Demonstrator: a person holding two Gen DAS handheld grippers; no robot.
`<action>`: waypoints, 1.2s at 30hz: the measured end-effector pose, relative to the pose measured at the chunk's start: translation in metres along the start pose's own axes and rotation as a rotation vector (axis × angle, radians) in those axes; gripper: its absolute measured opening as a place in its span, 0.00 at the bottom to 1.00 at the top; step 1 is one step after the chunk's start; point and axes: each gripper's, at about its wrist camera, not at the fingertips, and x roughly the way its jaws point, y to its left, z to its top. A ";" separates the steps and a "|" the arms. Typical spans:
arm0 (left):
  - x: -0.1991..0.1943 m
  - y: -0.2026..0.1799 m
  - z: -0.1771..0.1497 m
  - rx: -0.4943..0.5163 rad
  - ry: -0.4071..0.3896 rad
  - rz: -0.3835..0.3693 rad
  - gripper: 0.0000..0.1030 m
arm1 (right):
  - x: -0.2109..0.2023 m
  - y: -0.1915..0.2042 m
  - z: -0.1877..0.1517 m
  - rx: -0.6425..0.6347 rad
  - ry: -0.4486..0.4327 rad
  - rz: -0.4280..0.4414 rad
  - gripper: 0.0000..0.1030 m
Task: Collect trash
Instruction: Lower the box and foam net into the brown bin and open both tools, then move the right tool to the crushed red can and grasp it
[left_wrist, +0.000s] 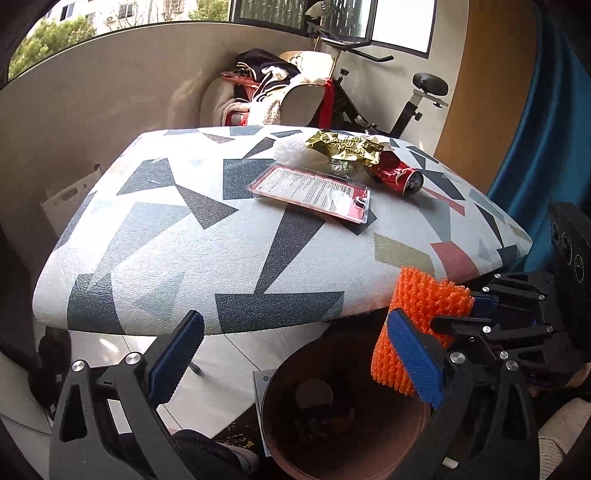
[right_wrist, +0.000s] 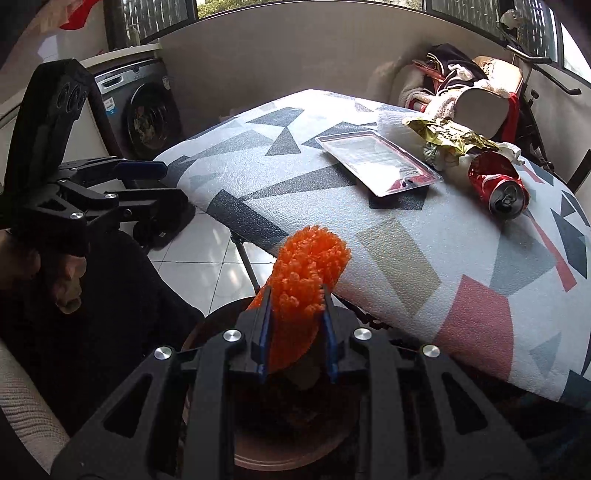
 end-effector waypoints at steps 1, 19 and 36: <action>0.003 0.003 -0.001 -0.015 0.009 -0.009 0.94 | 0.002 0.004 -0.001 -0.020 0.006 0.000 0.27; 0.000 0.036 -0.003 -0.185 -0.021 -0.014 0.94 | 0.028 0.010 -0.015 -0.061 0.140 -0.018 0.67; 0.005 0.032 -0.003 -0.169 -0.013 0.003 0.94 | 0.001 -0.040 -0.002 0.158 -0.001 -0.113 0.95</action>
